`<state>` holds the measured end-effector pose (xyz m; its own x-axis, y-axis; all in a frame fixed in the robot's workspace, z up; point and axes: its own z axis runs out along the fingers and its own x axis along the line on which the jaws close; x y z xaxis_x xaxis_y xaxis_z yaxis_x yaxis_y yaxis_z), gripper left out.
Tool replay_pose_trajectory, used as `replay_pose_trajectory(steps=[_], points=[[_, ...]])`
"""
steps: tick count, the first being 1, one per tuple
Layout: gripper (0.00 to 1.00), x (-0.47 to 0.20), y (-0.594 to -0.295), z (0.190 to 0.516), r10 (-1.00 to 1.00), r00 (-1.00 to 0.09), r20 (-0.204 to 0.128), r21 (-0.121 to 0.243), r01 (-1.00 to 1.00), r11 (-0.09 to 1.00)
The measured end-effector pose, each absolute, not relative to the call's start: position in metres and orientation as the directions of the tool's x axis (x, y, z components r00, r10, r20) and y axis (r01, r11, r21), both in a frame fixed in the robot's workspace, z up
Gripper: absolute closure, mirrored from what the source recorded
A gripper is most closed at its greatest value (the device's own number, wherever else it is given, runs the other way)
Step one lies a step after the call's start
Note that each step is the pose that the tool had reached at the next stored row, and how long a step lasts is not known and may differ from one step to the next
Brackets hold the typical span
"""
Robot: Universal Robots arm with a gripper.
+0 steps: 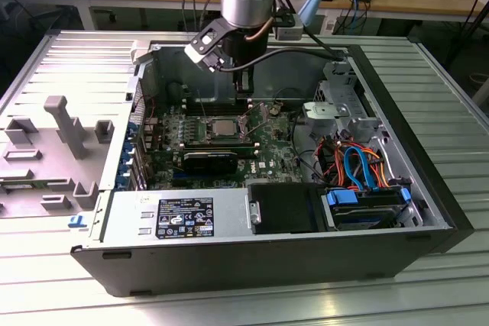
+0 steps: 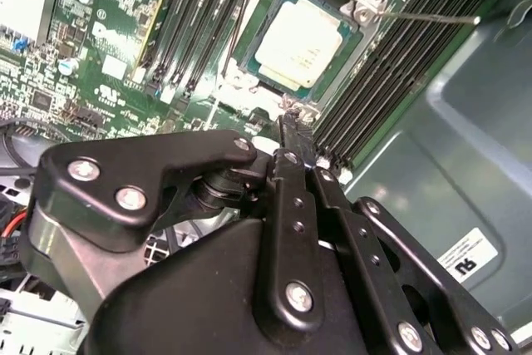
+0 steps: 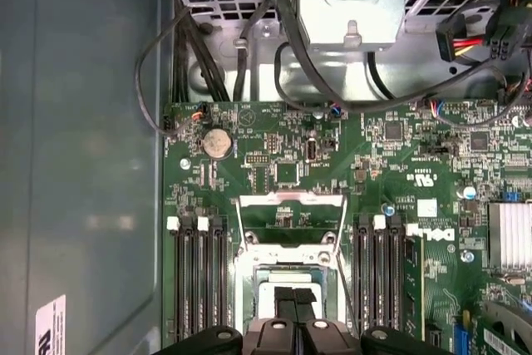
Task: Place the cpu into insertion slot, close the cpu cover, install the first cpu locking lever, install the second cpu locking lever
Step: 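Close the cpu cover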
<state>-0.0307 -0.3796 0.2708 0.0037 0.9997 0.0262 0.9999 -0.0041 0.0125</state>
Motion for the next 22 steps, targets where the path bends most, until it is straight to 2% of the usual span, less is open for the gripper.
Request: replay_pose_trajectory(steps=[22], points=[[0.89, 0.024, -0.378, 0.266, 1.0, -0.01, 0.025, 0.013, 1.0, 0.01]])
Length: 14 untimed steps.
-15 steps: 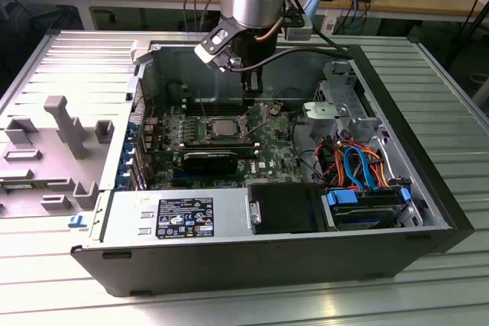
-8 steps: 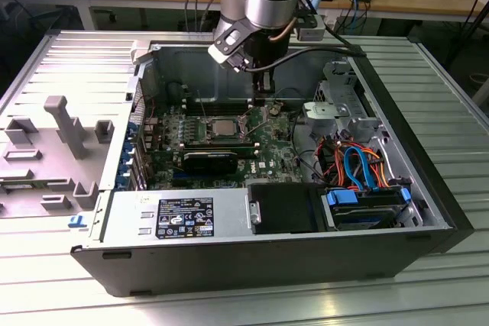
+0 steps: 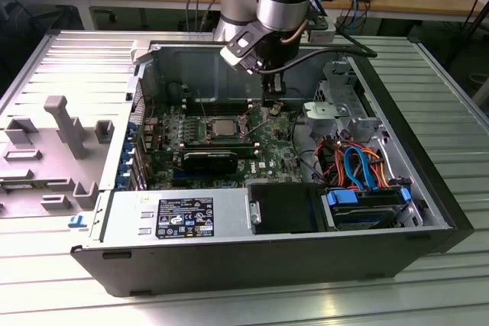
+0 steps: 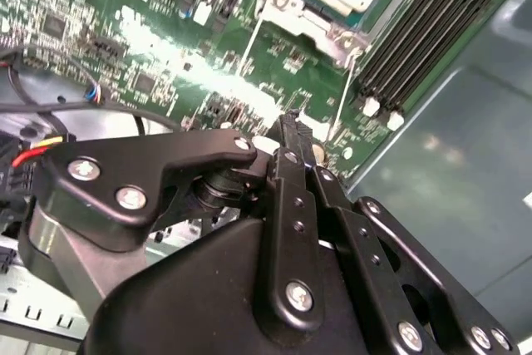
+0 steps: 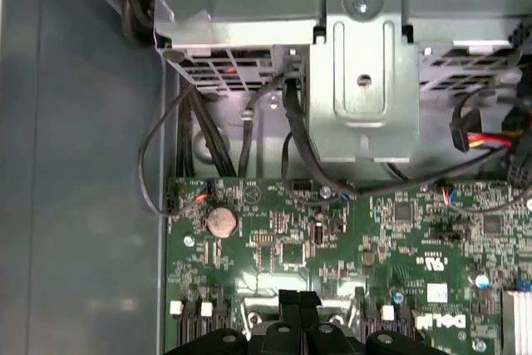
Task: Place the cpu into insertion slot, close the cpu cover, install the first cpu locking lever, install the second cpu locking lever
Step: 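Close the cpu cover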
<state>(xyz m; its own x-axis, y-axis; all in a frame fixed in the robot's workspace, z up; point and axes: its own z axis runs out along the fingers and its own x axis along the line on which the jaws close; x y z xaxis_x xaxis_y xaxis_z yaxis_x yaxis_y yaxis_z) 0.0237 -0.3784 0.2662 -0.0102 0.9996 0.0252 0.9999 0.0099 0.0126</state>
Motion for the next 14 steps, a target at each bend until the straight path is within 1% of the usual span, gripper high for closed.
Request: replay_pose_trajectory(steps=[14], points=[[0.89, 0.04, -0.376, 0.256, 0.999, -0.038, 0.024, 0.012, 0.999, 0.038]])
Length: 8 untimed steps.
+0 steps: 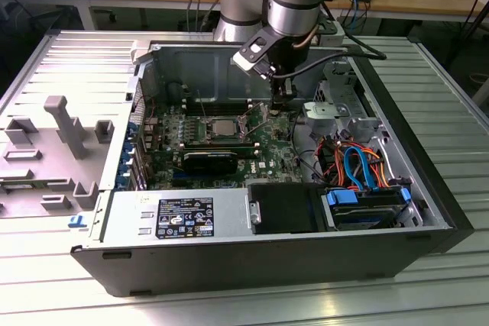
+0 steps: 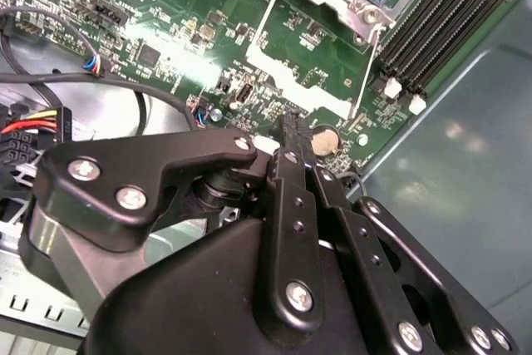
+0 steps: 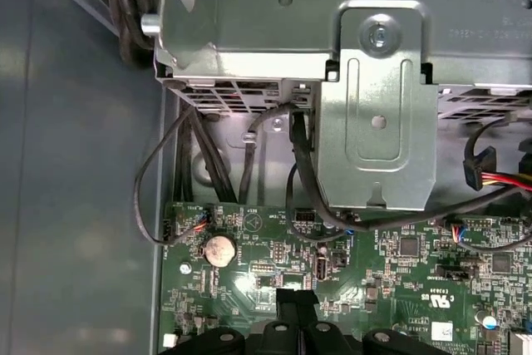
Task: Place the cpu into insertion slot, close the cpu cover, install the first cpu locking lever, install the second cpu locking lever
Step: 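Close the cpu cover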
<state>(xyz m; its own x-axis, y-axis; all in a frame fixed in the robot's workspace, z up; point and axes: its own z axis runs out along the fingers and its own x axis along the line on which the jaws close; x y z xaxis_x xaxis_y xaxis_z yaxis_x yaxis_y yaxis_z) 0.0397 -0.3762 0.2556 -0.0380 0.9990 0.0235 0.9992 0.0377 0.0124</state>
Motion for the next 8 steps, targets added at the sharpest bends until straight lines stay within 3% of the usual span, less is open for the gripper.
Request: replay_pose_trajectory(steps=[8], points=[[0.89, 0.0397, -0.3762, 0.2456, 0.999, -0.043, 0.024, 0.012, 0.999, 0.043]])
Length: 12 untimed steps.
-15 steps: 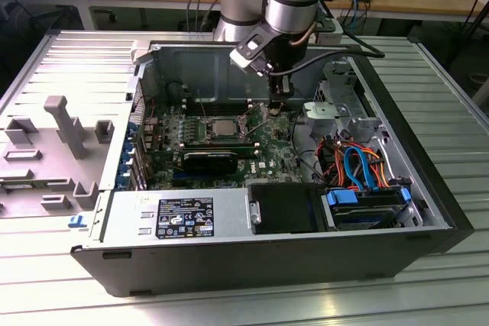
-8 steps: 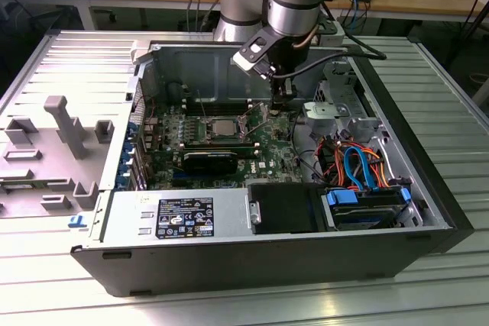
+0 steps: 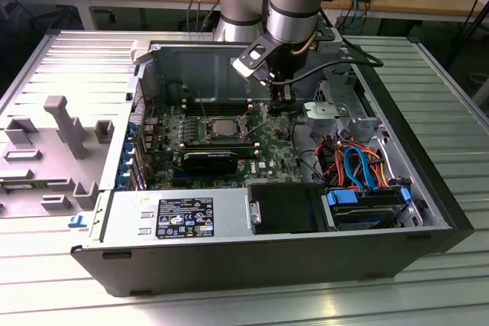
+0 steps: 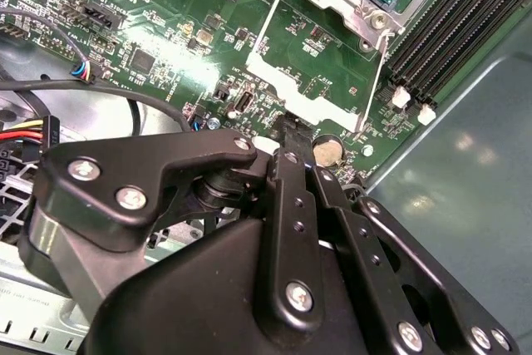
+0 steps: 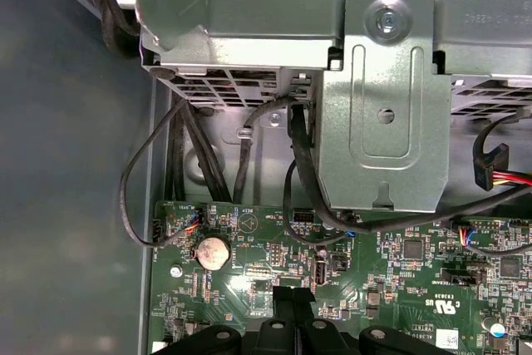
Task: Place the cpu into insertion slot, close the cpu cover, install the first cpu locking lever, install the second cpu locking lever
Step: 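Close the cpu cover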
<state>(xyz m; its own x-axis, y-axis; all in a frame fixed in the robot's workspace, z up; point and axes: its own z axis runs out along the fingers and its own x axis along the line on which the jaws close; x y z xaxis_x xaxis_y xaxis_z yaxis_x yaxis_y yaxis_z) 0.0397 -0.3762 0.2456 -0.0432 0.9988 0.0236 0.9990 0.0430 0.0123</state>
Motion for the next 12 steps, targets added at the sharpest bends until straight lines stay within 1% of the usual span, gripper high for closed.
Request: replay_pose_trajectory(steps=[12], points=[[0.89, 0.038, -0.3762, 0.2455, 0.999, -0.044, 0.024, 0.012, 0.999, 0.043]])
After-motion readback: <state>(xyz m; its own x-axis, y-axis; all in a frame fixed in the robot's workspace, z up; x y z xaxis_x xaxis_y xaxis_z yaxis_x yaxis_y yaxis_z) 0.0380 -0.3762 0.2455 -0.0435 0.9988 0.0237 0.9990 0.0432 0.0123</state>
